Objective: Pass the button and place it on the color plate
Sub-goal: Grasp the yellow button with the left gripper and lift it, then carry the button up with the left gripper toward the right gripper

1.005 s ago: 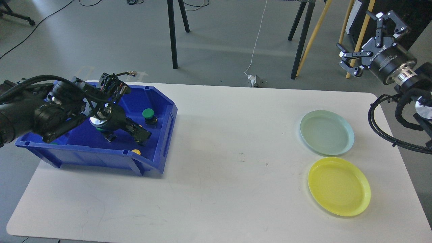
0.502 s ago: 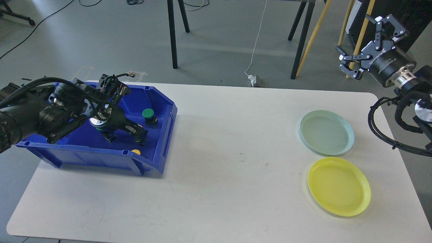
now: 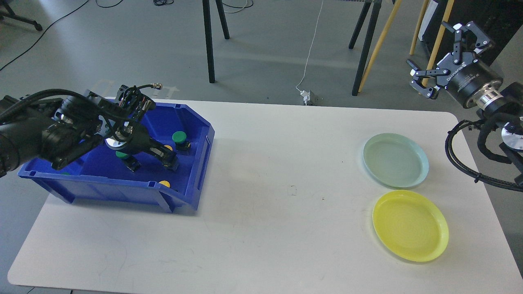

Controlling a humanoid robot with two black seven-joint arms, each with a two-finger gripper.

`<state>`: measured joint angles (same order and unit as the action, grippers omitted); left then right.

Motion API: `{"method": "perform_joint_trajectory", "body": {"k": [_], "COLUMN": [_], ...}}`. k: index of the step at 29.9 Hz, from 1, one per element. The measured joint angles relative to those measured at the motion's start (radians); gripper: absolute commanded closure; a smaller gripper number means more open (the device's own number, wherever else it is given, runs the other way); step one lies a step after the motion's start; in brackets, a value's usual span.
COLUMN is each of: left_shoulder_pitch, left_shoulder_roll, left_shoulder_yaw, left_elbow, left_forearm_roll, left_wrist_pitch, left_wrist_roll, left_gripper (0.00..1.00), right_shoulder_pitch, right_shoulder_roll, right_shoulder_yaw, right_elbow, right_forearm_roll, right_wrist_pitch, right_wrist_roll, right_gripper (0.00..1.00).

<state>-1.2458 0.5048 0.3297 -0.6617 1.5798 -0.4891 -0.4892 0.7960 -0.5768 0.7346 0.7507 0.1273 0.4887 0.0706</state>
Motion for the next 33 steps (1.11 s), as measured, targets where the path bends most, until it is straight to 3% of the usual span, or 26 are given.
{"method": "perform_joint_trajectory", "body": {"k": [2, 6, 11, 15, 22, 26, 33], "left_shoulder_pitch": [-0.045, -0.076, -0.006, 0.043, 0.105, 0.134, 0.162], "left_shoulder_roll": [0.071, 0.241, 0.290, 0.151, -0.246, -0.329, -0.363], "left_shoulder_yaw": [-0.054, -0.288, -0.601, -0.709, -0.728, -0.729, -0.728], "left_elbow": [-0.085, -0.283, -0.364, -0.341, -0.065, -0.040, -0.033], "left_forearm_roll": [-0.010, -0.079, -0.365, -0.570, -0.674, -0.687, -0.689], "left_wrist_pitch": [0.000, 0.000, 0.001, 0.001, 0.000, 0.000, 0.000], "left_wrist_roll": [0.000, 0.000, 0.001, 0.001, 0.001, 0.001, 0.001], "left_gripper": [0.88, 0.88, 0.88, 0.88, 0.88, 0.88, 0.88], "right_shoulder_pitch": [0.000, 0.011, 0.014, 0.013, -0.019, -0.043, -0.056], "right_shoulder_roll": [0.001, 0.008, 0.002, 0.006, -0.003, 0.000, 0.048], "right_shoulder_yaw": [0.003, 0.008, -0.001, -0.004, 0.003, 0.010, -0.024], "right_elbow": [-0.014, -0.048, -0.049, -0.029, 0.199, 0.302, 0.326], "right_forearm_roll": [0.000, 0.000, -0.009, -0.078, -0.203, -0.221, -0.252], "right_wrist_pitch": [0.000, 0.000, 0.000, 0.000, 0.000, 0.000, 0.000], "right_wrist_roll": [0.000, 0.001, 0.006, 0.007, 0.014, 0.032, 0.038], "right_gripper": [0.00, 0.00, 0.00, 0.00, 0.00, 0.00, 0.00]}}
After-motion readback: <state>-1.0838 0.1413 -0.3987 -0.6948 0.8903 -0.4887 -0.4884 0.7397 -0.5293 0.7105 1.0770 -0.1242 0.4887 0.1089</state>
